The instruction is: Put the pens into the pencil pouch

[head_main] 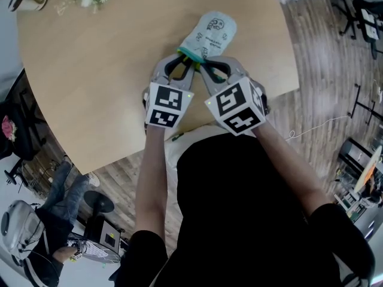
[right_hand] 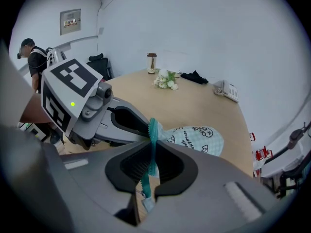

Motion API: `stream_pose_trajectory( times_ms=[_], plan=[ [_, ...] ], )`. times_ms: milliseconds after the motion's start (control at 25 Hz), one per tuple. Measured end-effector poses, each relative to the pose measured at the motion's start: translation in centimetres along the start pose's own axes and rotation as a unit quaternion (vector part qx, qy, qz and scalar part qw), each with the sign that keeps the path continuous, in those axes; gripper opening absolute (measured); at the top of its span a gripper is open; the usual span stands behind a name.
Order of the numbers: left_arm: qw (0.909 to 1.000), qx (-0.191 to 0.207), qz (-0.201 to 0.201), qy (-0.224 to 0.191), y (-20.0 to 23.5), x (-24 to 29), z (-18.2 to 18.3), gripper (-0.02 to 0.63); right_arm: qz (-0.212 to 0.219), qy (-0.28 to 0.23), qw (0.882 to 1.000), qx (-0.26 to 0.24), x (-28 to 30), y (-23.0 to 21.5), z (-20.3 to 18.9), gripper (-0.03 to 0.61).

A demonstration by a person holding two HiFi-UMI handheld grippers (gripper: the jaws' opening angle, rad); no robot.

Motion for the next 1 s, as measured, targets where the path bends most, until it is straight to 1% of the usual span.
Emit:
stream_pose_trajectory(
  times_ms=[160,320,560,680,1000],
  plan=[
    [0.9999,0.007,0.008,0.007,0.3,-0.8,-0.3,0.078,0.007,-0.007,1.0,-0.007,0.3,0.2,0.5,0.035],
    [0.9997,0.006,0.022,0.008,0.8,-2.1,-0.8,0.078,0.003,-0.002,1.0,-0.014,0.5,0.4,0.6,0.035],
    [0.9985,-0.005,0.054,0.004,1.6,-4.2,-0.8,0.078,0.006,-0.003,1.0,-0.023,0.6,0.2,1.2,0.035],
    [0.9977,-0.011,0.066,0.002,2.0,-5.5,-1.0,0.075,0.01,-0.011,1.0,-0.027,1.0,0.5,1.8,0.035],
    [0.9954,-0.025,0.092,0.013,2.0,-8.4,-1.4,0.063,0.017,-0.009,0.999,-0.041,1.5,1.1,2.0,0.035]
  ],
)
Point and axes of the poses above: the fingertips, and each gripper's own axes: x forward along the fingers, y to its left, z out of its top, the point moved 1 cm from there along -x, backward along the fingers, and after that the axes turned 6 degrees about x, right-handed, at the moved point
